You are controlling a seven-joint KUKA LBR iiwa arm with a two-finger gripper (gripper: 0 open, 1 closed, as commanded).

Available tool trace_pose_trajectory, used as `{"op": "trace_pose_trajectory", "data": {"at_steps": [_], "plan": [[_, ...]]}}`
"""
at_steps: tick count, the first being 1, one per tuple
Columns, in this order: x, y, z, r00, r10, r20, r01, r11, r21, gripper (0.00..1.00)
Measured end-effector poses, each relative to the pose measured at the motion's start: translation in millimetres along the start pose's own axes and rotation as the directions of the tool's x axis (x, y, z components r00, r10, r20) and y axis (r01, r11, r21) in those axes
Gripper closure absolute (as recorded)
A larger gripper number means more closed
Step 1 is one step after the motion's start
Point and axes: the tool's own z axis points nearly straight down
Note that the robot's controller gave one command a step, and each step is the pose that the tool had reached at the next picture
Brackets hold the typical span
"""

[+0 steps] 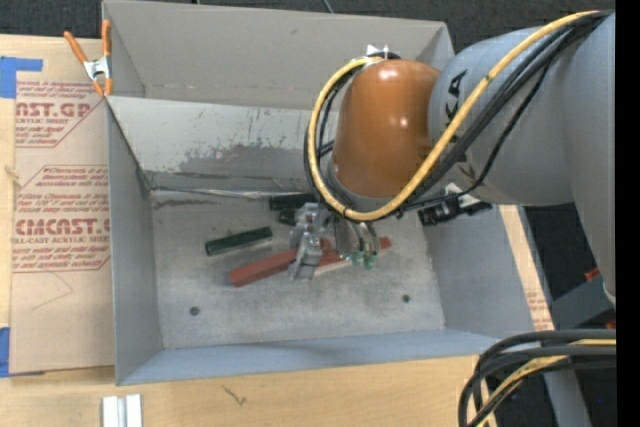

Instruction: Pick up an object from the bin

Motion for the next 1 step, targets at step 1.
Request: {"op": "trace_pose_trajectory", "data": {"at_steps": [1], "plan": [[0.0, 0.0, 0.0, 1.0, 0.0, 0.0, 0.0, 1.0, 0.0, 1.0]]}}
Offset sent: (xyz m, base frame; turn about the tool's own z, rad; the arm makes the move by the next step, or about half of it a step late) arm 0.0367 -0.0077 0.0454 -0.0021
